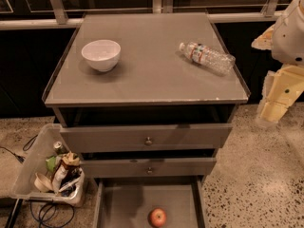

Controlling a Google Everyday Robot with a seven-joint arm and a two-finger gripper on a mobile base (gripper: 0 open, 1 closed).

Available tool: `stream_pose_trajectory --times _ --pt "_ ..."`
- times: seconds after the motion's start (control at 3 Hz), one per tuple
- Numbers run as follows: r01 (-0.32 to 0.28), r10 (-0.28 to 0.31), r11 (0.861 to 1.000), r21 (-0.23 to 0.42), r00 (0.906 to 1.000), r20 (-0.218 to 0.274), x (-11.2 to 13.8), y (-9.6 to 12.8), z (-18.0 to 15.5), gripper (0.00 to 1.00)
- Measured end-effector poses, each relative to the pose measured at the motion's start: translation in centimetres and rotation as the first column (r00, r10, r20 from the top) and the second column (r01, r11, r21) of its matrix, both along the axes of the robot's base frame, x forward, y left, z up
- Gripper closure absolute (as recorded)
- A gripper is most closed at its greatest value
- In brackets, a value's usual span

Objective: Pick apple from bottom drawer and place on counter

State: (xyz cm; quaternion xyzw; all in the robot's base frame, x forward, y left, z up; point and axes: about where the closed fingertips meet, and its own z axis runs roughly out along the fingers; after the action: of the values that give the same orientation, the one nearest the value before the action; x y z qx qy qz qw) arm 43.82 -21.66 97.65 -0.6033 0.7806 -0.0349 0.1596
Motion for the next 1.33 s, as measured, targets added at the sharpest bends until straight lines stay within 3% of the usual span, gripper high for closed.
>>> stream_pose_trajectory --times 0.33,0.67,1.33 --pt "-0.001 0.001 1.000 0.005 0.9999 0.012 -0.1 0.1 0.0 0.00" --pt "-0.011 0.010 0.999 0.046 0.9999 0.010 -0.8 0.6 -2.8 0.00" --pt "-0.040 0.042 0.989 0.145 0.9990 -0.013 -2.4 1.6 -13.9 0.00"
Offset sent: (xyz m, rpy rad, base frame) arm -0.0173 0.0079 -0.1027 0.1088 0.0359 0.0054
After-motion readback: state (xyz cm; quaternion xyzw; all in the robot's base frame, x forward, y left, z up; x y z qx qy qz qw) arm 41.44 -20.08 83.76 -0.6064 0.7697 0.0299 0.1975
